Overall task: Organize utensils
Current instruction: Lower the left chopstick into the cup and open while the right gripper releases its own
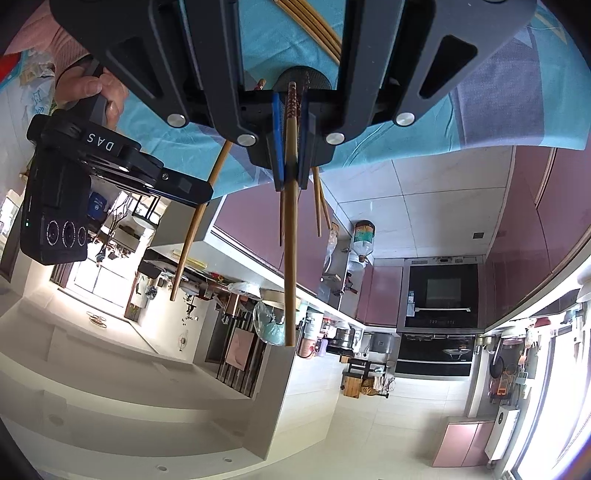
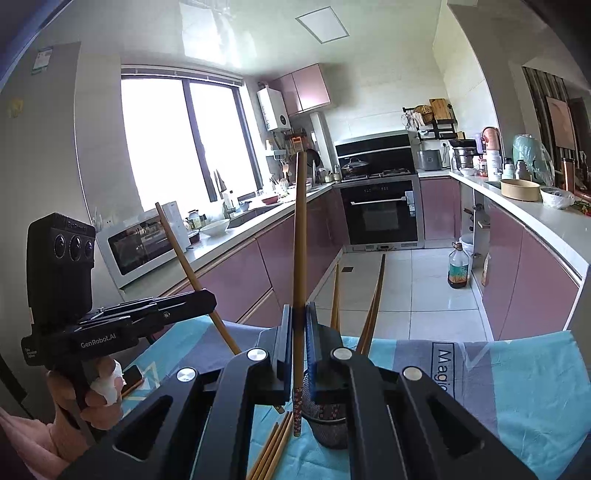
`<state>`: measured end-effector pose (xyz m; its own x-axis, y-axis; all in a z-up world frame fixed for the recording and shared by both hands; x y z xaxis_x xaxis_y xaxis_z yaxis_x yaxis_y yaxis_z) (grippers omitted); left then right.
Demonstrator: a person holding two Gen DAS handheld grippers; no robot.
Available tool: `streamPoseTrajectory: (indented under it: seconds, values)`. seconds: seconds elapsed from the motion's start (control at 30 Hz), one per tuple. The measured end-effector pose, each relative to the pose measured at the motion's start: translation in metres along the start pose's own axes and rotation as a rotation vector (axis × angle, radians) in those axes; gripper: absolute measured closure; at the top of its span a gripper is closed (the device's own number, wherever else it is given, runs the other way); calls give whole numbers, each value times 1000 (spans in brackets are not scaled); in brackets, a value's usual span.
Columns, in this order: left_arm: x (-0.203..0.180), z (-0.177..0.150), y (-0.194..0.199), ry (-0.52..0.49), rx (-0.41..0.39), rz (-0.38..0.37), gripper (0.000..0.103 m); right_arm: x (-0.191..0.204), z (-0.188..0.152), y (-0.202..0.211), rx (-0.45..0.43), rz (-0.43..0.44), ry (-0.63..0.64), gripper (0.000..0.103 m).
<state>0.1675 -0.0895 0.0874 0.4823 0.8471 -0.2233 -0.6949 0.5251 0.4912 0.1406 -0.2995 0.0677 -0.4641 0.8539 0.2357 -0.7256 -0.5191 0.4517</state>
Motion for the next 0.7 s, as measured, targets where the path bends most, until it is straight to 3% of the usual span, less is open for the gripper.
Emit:
streamPoseTrajectory:
  seconds: [0.23,0.7]
  values:
    - [-7,7,-10,-11,-9,15,95,-6,8,-3,-19,-32,8,98]
    - [-12,-5,-37,-6,60,21,95,-14,2,-33,26,-75,-11,98]
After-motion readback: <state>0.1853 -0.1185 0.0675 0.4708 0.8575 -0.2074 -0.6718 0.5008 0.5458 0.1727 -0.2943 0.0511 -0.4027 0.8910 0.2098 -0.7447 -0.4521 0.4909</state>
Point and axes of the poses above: each gripper's, at about its wrist camera, not at the fingertips, and y roughly against the way its jaws point, x to its left, z to its top, the point moved 4 cm from there along -y, roughly the way its jaws point, and after that the axes turned 6 degrees about x, right-handed, at the moved point
